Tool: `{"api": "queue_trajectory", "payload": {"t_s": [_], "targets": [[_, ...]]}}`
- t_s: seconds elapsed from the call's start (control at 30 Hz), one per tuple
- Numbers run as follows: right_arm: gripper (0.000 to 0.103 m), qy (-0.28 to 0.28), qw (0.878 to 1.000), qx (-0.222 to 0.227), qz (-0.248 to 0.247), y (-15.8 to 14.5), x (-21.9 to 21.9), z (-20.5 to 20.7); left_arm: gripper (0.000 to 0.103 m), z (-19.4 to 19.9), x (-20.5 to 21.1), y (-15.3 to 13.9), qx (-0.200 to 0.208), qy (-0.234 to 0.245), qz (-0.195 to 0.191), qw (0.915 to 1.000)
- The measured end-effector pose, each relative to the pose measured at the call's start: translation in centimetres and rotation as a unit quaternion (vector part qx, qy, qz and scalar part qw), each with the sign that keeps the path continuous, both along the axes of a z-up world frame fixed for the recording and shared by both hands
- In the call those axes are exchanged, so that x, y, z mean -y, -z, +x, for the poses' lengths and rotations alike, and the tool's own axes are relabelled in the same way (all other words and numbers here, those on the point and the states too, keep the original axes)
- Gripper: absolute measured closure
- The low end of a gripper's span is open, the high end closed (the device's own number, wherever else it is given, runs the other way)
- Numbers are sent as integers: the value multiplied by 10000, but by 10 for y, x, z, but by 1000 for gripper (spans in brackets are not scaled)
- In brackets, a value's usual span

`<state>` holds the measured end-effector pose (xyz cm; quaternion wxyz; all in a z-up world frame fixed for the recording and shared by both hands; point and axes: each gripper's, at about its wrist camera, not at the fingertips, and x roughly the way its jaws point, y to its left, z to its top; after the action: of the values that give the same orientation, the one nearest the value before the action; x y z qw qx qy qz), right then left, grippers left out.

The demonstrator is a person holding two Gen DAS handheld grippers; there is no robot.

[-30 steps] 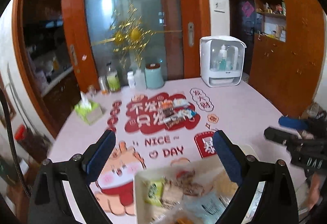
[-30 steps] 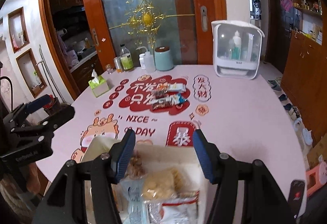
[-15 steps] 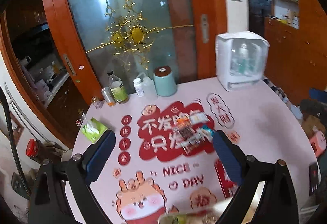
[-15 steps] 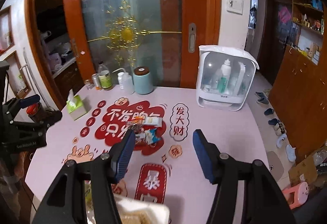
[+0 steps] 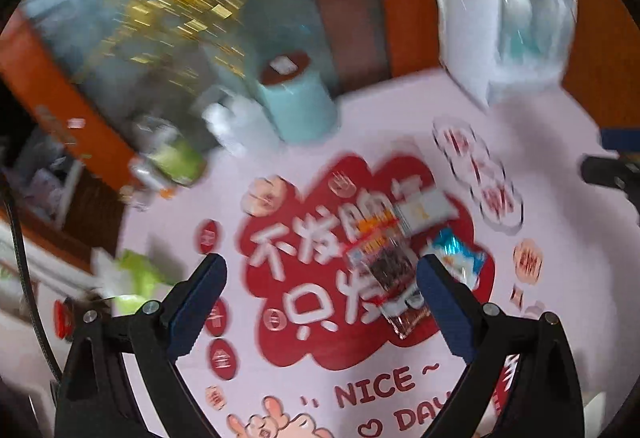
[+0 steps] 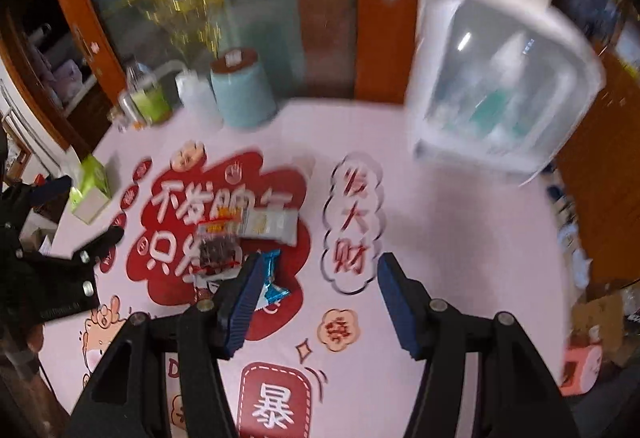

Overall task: Organize snacks
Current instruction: 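Grasp brown red-striped bag with left tool while right tool grasps blue-wrapped snack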

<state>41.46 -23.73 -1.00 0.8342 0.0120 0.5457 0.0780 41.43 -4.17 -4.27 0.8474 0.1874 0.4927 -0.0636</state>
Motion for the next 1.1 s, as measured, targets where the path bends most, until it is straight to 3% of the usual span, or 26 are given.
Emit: {"api": "queue_trajectory", "payload": {"t_s": [0.17,0.3,0.4,0.67,0.7,0.73,0.77,1.1], "targets": [[44,-251,9960,-771,385,81,-19,15,8,1,15,71,-504,638,46,9967],[44,-442,9918,-1106,458,122,-38,16,8,-5,23,114,-923,1052,-7,9902],[44,-587,9885,-1248,618,138,-50,18,8,-13,28,127,-1039,1333,-57,9856],[45,-805,9847,-1458,515,164,-68,25,9,-16,37,143,-1253,1559,-77,9798],[49,-801,9844,-1500,459,168,-68,24,9,-17,40,145,-1258,1608,-10,9789],[59,-810,9861,-1392,406,166,-67,23,9,-17,42,147,-1263,1635,31,9784],[60,-802,9867,-1377,327,166,-66,23,9,-17,45,148,-1269,1660,72,9779],[61,-227,9884,-1364,621,167,-2,9,9,-7,60,166,-1375,1605,82,9774]]}}
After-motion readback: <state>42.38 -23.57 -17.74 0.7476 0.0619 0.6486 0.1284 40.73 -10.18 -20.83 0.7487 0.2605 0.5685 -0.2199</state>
